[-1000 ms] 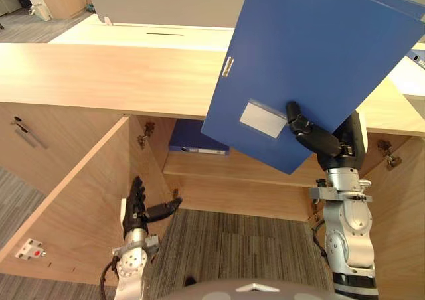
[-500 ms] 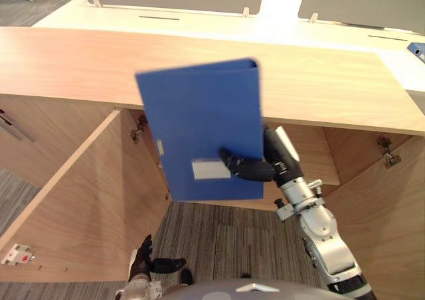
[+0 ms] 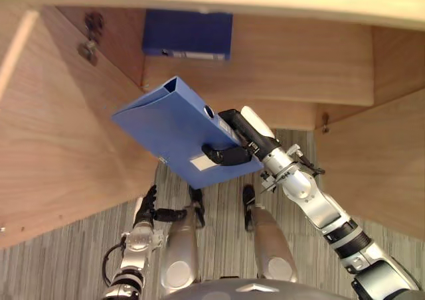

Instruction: Walk over to the cabinet, pick up the folder, carry it to the office cabinet, place the folder inside the office cabinet, then close the office cabinet door

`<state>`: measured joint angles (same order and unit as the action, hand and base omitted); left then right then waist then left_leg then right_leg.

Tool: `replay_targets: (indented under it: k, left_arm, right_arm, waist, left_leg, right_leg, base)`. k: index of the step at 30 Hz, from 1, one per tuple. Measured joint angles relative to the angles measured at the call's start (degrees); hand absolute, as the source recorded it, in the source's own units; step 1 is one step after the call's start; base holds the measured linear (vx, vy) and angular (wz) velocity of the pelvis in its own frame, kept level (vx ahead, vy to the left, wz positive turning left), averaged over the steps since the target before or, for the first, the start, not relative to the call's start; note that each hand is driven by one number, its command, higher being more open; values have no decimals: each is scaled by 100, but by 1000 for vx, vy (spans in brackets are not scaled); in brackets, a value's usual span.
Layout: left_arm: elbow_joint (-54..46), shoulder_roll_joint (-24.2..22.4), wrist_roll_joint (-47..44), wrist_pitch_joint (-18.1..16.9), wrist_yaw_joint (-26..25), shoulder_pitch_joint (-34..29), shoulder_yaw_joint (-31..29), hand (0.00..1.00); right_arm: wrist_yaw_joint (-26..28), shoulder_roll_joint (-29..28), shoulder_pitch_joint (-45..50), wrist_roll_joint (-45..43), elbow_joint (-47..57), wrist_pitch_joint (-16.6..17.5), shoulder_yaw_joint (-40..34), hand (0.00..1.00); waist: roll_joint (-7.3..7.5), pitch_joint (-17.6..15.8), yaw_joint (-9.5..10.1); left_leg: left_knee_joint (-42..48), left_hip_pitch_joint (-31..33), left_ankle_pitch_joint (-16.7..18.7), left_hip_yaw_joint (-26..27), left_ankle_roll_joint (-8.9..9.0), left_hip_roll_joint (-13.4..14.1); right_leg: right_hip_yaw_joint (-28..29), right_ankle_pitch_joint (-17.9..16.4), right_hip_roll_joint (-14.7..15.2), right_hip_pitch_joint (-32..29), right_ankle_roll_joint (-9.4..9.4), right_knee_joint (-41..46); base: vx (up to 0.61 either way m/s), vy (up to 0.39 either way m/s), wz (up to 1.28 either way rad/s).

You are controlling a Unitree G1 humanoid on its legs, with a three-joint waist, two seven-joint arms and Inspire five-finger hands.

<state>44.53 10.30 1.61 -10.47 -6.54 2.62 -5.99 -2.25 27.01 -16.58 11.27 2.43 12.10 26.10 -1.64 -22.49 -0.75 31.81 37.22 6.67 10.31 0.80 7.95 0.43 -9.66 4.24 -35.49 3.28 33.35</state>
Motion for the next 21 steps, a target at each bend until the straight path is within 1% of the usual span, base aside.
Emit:
replay_targets:
  k: [1,2,4,5,7,10,11,12,15,17,21]
  left_arm:
    - [-211,2,2,-54,-13,58,1,100]
    - [-280,-1,1,-69,-28,91,-3,100]
    - [-567,-7,1,-76,-49,202,-20,100]
    - [-623,-9,2,-74,-45,254,-13,100]
    - [-851,-55,1,-63,-41,389,-16,100]
    - [-982,-215,-28,-32,-26,570,-8,100]
    - [-1143,-282,-108,3,14,577,-4,100]
    - [-1323,-317,-128,51,50,560,-3,100]
    - [-1940,-342,-238,71,149,412,3,100]
    - [-2451,-347,-364,71,181,156,-3,100]
    - [-2984,-370,-489,59,196,-76,-19,100]
  right_arm:
    - [-33,35,6,-1,155,-30,-16,0]
    - [-49,23,5,-4,230,-32,-25,0]
    - [-71,-76,71,-60,672,-34,-106,0]
    - [-69,-132,129,-155,794,-32,-184,0]
    - [-76,-498,201,-717,1010,-26,-536,0]
    - [-162,-827,161,-1370,1023,-21,-1078,0]
    - [-241,-936,143,-1706,1023,-19,-1344,0]
    - [-290,-1004,141,-1997,1022,-17,-1560,0]
    - [-450,-1242,107,-2911,1006,-7,-2279,0]
    - [-596,-1357,-41,-3551,856,45,-2741,0]
    - [-673,-1352,-285,-4324,661,181,-3142,0]
  waist:
    - [-50,-66,27]
    - [-61,-103,33]
    - [-88,-182,52]
    - [-86,-203,59]
    - [-74,-279,70]
    - [-55,-397,165]
    - [-27,-439,197]
    - [-31,-465,224]
    - [-30,-559,328]
    - [-34,-588,366]
    - [-38,-592,418]
  left_leg:
    - [435,401,187,-8,38,73]
    - [577,544,248,-11,17,106]
    - [1082,1120,382,-16,23,234]
    - [1206,1251,390,-34,9,243]
    - [1686,1757,520,-156,2,297]
    - [1981,2107,607,-194,5,335]
    - [2071,2254,632,-194,2,336]
    - [2131,2361,642,-206,4,335]
    - [2273,2624,671,-271,27,327]
    - [2371,2769,697,-296,65,325]
    - [2425,2899,703,-303,76,322]
  right_leg:
    - [33,-184,7,-413,-38,448]
    - [42,-245,-4,-565,-26,583]
    - [59,-367,-45,-1149,-47,1097]
    - [57,-410,-40,-1279,-40,1243]
    - [15,-597,-38,-1749,-58,1732]
    - [13,-707,-38,-2095,-73,2059]
    - [27,-752,-28,-2259,-74,2185]
    - [20,-783,-19,-2367,-80,2259]
    - [-1,-868,3,-2629,-108,2460]
    - [-17,-955,16,-2775,-124,2607]
    - [-30,-1026,34,-2930,-155,2738]
  base:
    - [-195,-49,-8]
    - [-217,-42,-10]
    - [-144,-26,-7]
    - [-97,-30,4]
    - [-65,-29,11]
    - [-53,-9,4]
    - [-39,1,4]
    - [-34,-1,9]
    - [-18,-8,9]
    - [-8,5,9]
    - [-5,27,6]
